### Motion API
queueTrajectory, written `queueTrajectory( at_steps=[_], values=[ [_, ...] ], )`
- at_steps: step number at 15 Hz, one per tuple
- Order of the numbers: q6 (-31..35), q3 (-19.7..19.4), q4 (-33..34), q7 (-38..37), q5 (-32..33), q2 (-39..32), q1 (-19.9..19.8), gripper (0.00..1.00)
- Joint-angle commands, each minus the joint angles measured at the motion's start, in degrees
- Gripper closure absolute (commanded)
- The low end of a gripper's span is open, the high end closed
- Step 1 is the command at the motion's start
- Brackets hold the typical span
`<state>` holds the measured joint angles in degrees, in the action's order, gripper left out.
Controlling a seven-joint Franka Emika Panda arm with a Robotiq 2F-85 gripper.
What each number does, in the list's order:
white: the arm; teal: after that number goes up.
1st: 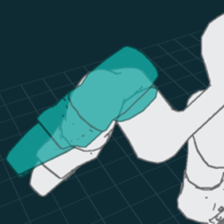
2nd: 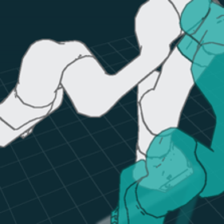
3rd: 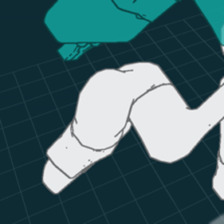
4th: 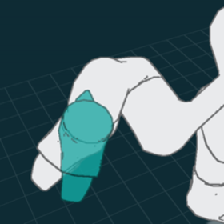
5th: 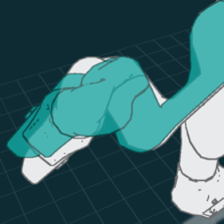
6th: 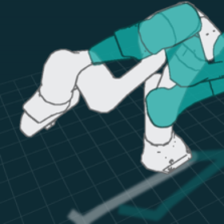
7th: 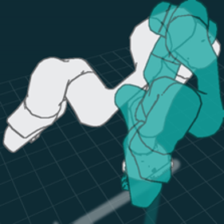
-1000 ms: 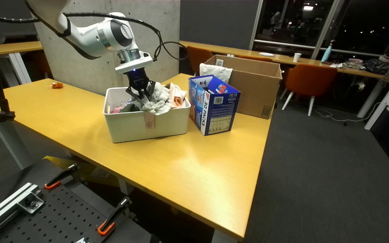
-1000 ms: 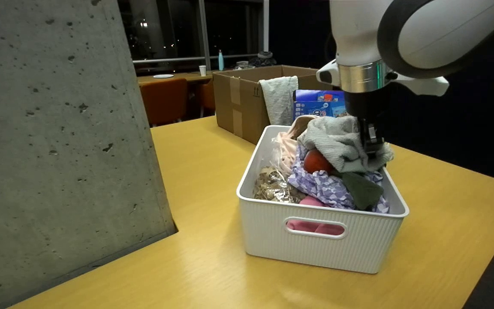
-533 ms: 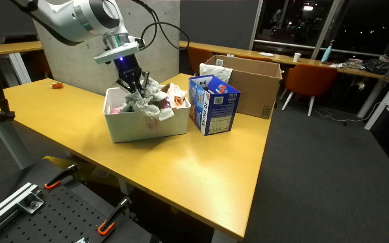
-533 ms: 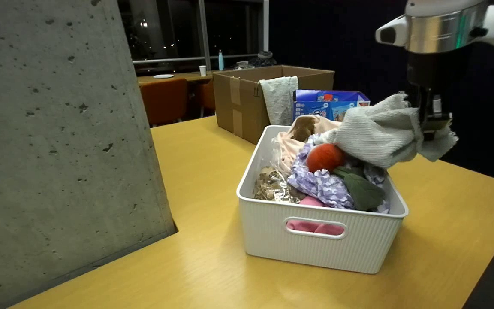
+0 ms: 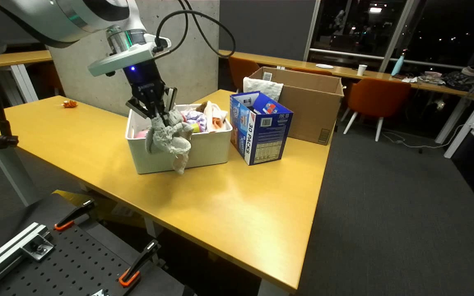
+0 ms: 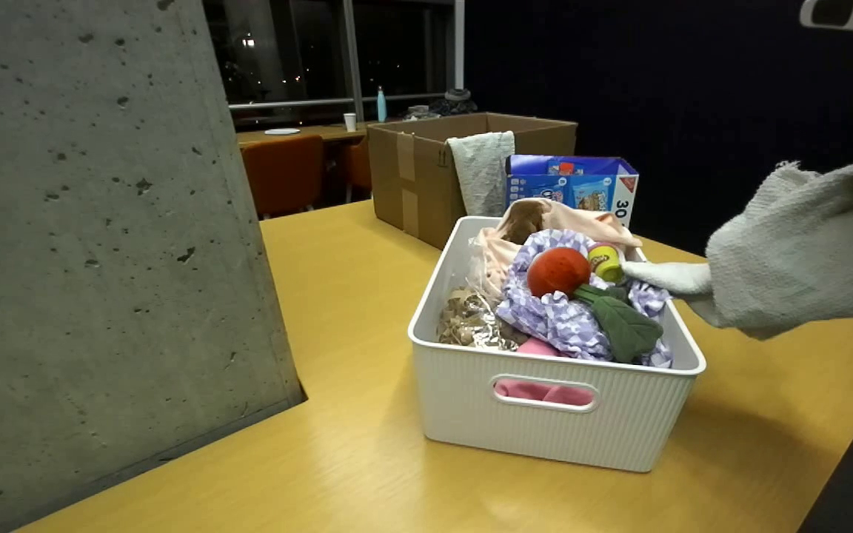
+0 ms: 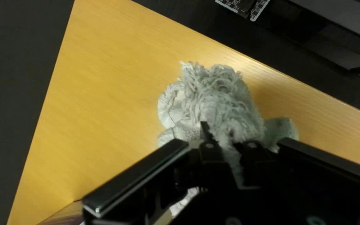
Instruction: Remove the white towel, the yellow container and turnip plushie from the basket
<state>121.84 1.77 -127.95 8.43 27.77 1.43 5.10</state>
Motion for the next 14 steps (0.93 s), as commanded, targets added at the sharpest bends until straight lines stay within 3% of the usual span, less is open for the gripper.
queueTrajectory(
  at_steps=[1,5,14],
  values=[
    [4.03,-1.35,-2.09,2.48,-1.59,0.93,-2.92,0.97],
    [5.32,-2.73,3.47,4.3,-3.86,-4.75,-5.21,0.97],
    [4.58,-0.03,20.28,12.61,-9.0,-22.26,-4.48,0.97]
  ],
)
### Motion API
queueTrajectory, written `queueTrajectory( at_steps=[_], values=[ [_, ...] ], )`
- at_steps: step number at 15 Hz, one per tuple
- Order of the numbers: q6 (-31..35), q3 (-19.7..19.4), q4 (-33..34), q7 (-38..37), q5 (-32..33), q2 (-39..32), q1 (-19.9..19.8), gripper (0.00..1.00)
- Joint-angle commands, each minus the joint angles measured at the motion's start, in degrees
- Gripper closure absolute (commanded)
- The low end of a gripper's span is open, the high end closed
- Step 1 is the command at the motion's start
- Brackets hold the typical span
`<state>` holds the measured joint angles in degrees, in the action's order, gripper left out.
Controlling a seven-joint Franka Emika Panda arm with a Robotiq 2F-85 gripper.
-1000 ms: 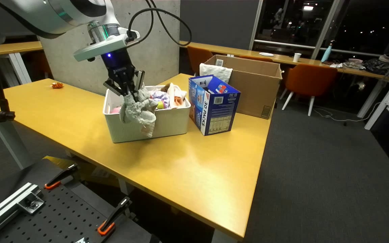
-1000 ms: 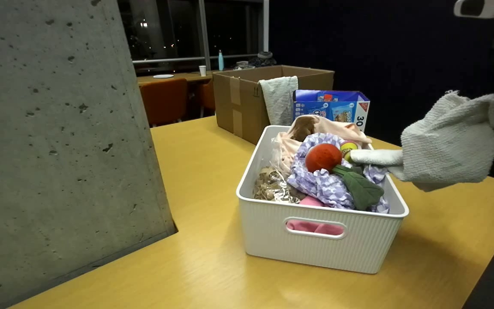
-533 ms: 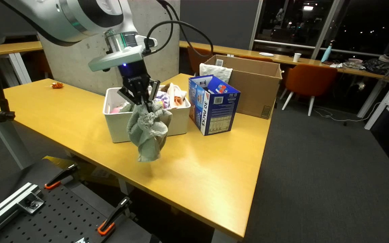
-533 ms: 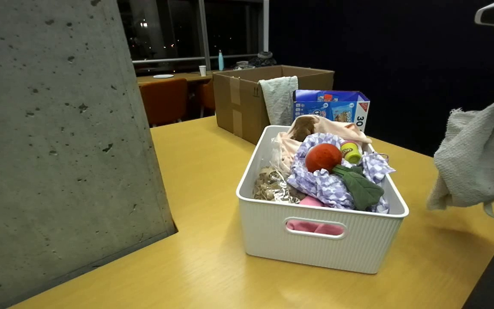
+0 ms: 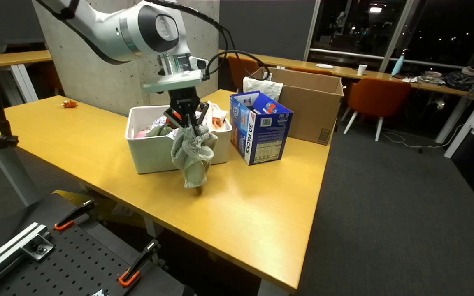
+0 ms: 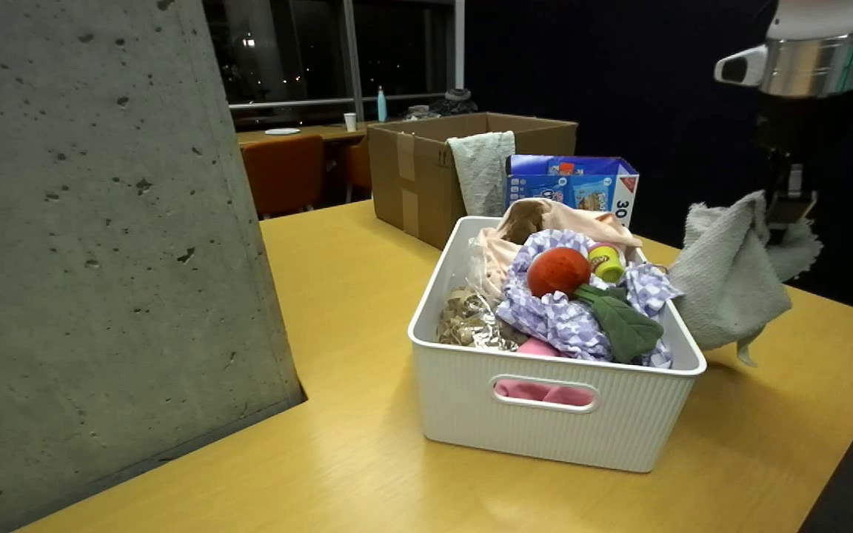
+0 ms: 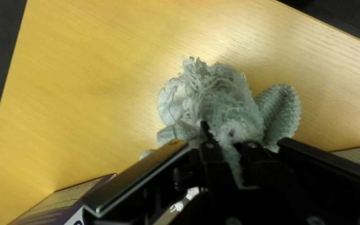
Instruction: Remove the white towel, the yellow container and turnip plushie from the basket
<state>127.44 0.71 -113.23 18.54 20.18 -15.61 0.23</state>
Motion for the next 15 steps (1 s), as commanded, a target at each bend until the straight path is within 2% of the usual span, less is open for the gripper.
queueTrajectory(
  at_steps=[1,3,4,5,11,13,15],
  values=[
    [-1.57,1.38,6.43,2.87,-1.61,-6.2,0.55,0.97],
    [-2.18,2.0,8.08,3.5,-1.76,-8.4,0.84,0.97],
    [-2.15,2.23,8.75,3.46,-1.84,-9.27,0.98,0.72],
    [-2.41,2.42,9.18,3.56,-1.88,-9.75,1.1,0.62],
    [-4.4,2.97,7.12,1.69,-1.53,-6.25,2.88,0.19],
    [-7.01,2.67,9.92,1.82,-1.07,-6.45,3.33,0.05],
    [-10.76,2.67,14.95,3.52,-1.65,-7.83,3.04,0.0]
  ],
)
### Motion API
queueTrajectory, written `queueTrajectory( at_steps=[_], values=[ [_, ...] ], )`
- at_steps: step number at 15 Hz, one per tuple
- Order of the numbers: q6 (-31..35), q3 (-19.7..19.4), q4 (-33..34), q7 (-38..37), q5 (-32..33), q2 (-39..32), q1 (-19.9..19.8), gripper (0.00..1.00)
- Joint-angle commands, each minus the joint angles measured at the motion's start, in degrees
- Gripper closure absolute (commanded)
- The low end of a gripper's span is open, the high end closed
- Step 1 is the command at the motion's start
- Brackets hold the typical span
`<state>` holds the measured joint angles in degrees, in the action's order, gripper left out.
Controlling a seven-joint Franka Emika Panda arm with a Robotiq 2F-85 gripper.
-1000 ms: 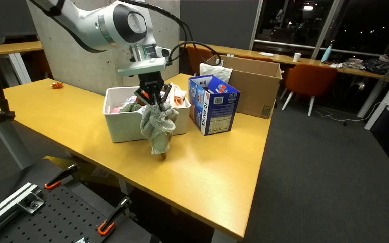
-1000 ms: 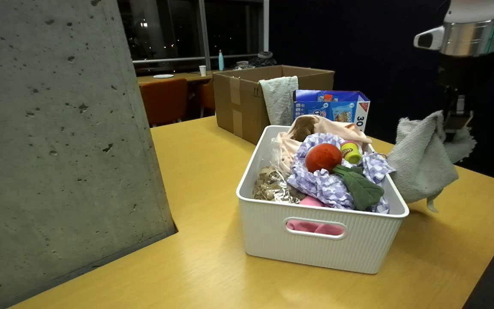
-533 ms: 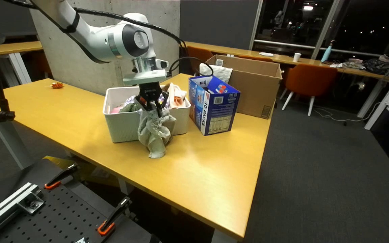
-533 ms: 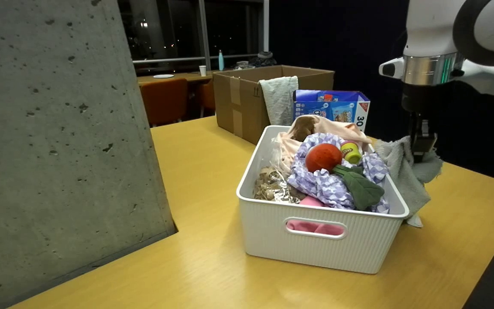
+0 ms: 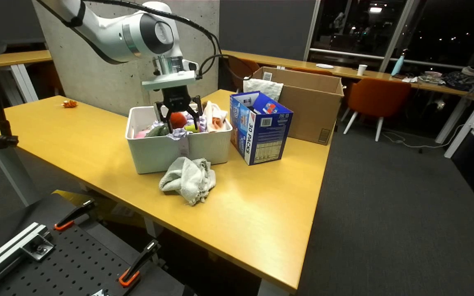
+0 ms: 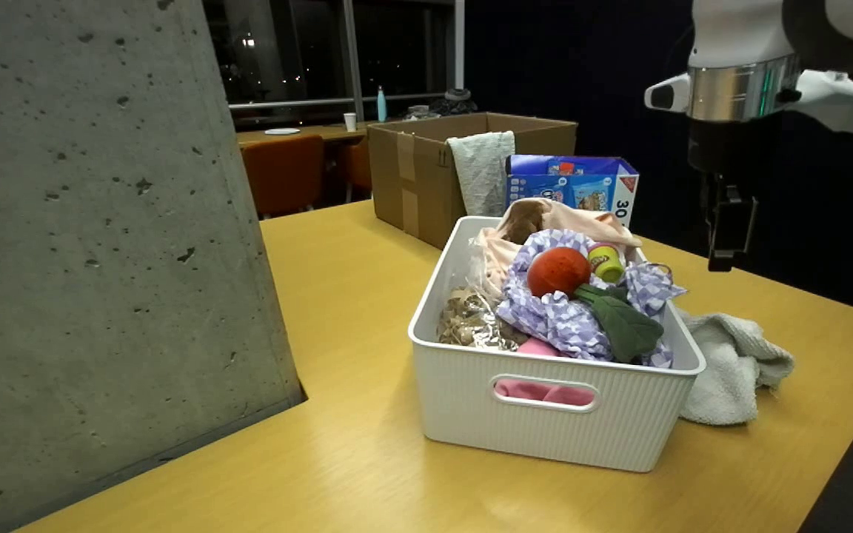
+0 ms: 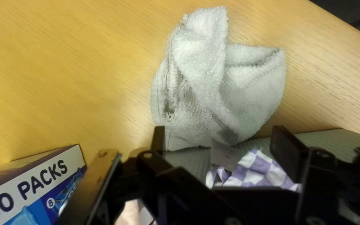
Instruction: Remove the white towel, the yellow container and turnip plushie from the basket
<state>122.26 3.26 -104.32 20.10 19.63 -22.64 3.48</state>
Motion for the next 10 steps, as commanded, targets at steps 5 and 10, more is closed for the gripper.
queueTrajectory(
  at_steps=[5,10],
  values=[
    [-8.31,1.25,14.32,0.93,-4.65,-3.63,0.07,0.0],
    [-1.42,2.47,10.44,-2.41,-12.15,-3.58,-0.89,0.0]
  ],
)
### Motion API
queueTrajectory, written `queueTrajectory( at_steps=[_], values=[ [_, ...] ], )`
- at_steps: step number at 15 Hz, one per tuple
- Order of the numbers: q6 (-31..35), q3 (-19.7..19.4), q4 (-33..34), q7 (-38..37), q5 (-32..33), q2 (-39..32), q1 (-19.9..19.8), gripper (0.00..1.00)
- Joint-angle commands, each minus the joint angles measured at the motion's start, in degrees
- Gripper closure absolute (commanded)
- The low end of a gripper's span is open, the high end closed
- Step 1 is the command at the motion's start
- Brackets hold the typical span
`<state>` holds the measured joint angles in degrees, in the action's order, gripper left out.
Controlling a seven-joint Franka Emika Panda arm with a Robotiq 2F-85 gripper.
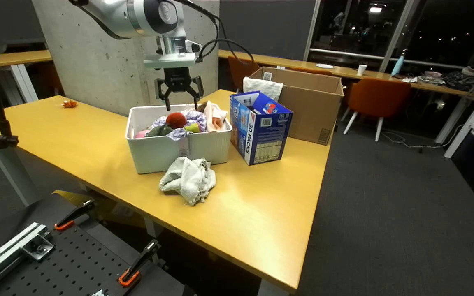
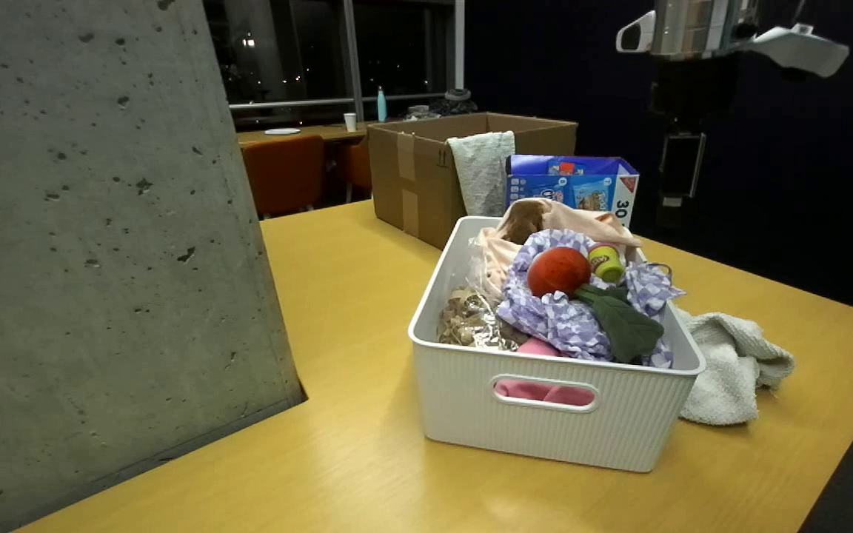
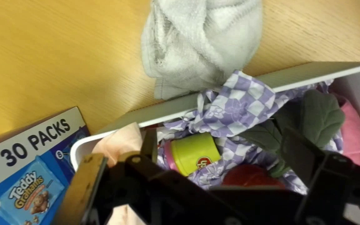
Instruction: Remove the white towel, the yellow container and turnip plushie from the basket
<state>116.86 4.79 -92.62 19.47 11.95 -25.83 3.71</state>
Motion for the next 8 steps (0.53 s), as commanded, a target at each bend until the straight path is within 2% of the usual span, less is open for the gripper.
queueTrajectory(
  at_steps=[1,5,8],
  values=[
    [5.34,1.17,-0.68,-2.16,-6.49,-1.41,-1.4,0.0],
    [12.96,1.56,-0.03,-7.6,-13.65,-3.54,-1.16,0.0],
    [14.24,1.87,0.37,-11.2,-17.16,-4.83,-0.55,0.0]
  ],
)
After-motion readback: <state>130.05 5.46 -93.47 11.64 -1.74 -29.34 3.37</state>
